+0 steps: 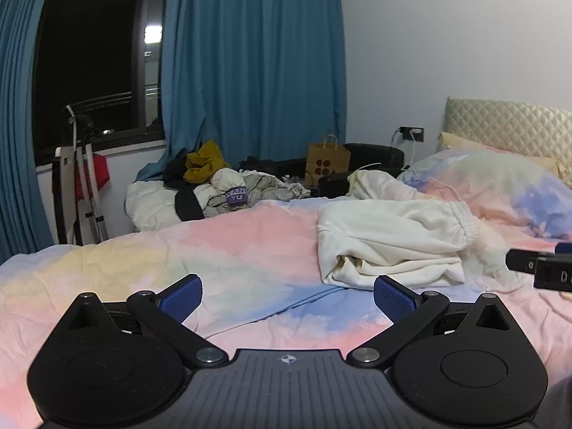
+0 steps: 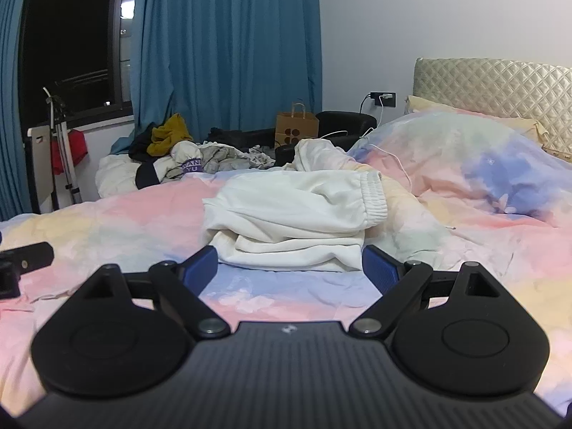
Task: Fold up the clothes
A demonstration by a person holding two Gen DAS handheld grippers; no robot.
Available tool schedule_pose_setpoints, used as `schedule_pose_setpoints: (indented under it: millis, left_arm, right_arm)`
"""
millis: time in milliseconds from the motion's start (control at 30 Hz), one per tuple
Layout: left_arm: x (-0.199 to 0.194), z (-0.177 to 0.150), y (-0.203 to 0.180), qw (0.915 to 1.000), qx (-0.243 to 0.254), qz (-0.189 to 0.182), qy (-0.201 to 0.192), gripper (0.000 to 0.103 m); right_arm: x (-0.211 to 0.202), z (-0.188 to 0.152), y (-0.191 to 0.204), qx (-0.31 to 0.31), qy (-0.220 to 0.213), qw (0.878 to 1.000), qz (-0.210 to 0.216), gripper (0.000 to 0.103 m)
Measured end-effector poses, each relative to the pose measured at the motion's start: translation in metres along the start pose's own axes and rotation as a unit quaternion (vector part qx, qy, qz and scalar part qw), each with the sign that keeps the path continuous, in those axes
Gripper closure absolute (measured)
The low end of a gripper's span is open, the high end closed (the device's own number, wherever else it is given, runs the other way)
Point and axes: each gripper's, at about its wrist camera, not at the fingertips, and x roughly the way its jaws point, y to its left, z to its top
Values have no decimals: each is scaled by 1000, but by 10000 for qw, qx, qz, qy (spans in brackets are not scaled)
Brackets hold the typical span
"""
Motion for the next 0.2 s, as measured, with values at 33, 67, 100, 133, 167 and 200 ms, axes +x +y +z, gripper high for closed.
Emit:
schedule_pose_setpoints:
  millis: [33, 67, 100, 133, 167, 200]
  left_arm:
    - [1, -1, 1, 10000, -7, -6, 7, 0]
    - [3, -1, 2, 10000, -38, 5, 29, 0]
    - [5, -1, 3, 10000, -70, 17, 51, 0]
    - [7, -1, 4, 9999, -88, 33, 64, 0]
    - [8, -1, 4, 9999, -88, 52, 66, 0]
    - [8, -1, 5, 9999, -86, 71, 65, 0]
  right_arm:
    - [0, 0, 0, -4, -1, 10000, -5, 14]
    - [0, -1, 0, -8, -2, 10000, -10, 14]
    - [1, -1, 0, -11, -2, 10000, -15, 14]
    - [1, -1, 0, -15, -3, 10000, -20, 14]
    - [1, -2, 0, -19, -4, 10000, -25, 14]
    - [2, -2, -2, 28, 4, 10000, -17, 14]
